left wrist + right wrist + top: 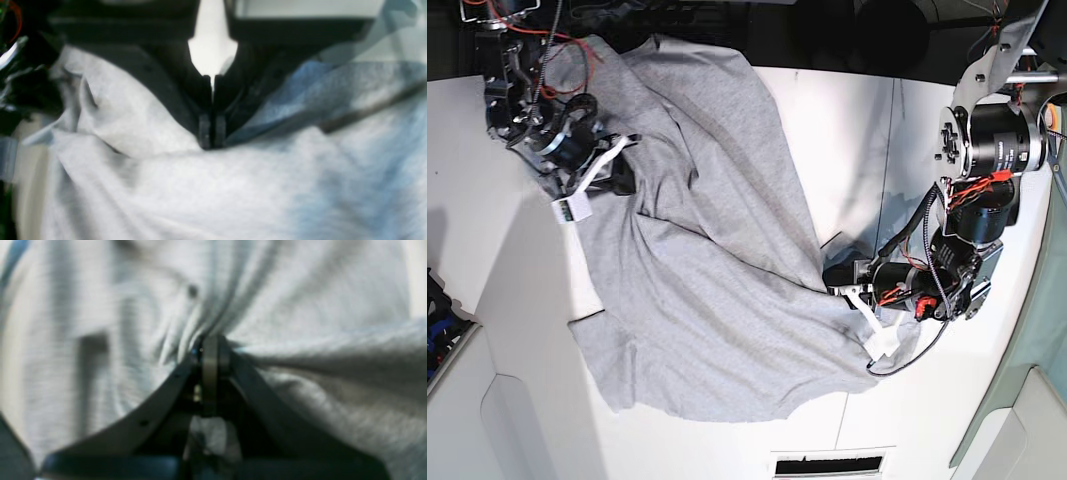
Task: Layout the t-shirt on the table in an organized manner, then fold the t-shirt properly
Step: 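Swing the held shirt with both grippers, bunching it toward the table center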
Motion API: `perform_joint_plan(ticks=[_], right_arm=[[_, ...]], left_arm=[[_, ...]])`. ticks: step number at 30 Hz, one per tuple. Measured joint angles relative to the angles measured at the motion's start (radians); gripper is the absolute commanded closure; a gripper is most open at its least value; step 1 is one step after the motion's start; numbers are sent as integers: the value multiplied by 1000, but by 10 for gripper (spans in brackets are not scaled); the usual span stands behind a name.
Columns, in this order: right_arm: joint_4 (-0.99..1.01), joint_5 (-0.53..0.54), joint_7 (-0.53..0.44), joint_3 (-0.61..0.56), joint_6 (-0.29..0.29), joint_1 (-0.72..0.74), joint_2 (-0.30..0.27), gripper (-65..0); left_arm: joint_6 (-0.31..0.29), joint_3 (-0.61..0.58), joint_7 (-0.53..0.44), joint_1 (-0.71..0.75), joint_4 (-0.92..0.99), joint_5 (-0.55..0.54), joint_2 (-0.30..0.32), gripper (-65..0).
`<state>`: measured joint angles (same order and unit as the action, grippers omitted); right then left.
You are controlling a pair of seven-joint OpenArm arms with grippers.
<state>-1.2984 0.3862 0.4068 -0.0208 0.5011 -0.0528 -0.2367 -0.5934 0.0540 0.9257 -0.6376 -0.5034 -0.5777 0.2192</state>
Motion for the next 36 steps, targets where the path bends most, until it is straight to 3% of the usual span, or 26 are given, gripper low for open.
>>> perform_joint_plan(ticks=[2, 7, 13, 17, 21, 25, 30, 33, 36], right_arm=[[-24, -27, 38, 19, -8, 11, 39, 0], [-33, -40, 43, 74, -22, 115, 45, 0], [43, -103, 42, 78, -61, 275, 48, 0], [268, -118, -18, 75, -43, 449, 51, 0], [512, -234, -111, 51, -20, 585, 43, 0], [684, -282, -110, -26, -18, 655, 43, 0], [713, -271, -129, -84, 17, 644, 20, 0], [709, -257, -137, -84, 21, 626, -24, 0], [705, -162, -125, -83, 32, 599, -60, 0]], left_arm=[[-79, -8, 66, -6, 0, -80, 9, 0], [-93, -11, 149, 35, -152, -281, 40, 0], [-93, -91, 182, 213, -370, -356, 63, 0], [-92, -197, 187, 316, -449, -356, 18, 0], [-93, -275, 175, 378, -476, -363, -40, 0], [-104, -294, 175, 411, -479, -295, -54, 0], [-120, -296, 126, 404, -475, -164, -53, 0], [-118, -298, 19, 377, -456, -76, -14, 0], [-107, -293, -60, 315, -404, 20, 55, 0]])
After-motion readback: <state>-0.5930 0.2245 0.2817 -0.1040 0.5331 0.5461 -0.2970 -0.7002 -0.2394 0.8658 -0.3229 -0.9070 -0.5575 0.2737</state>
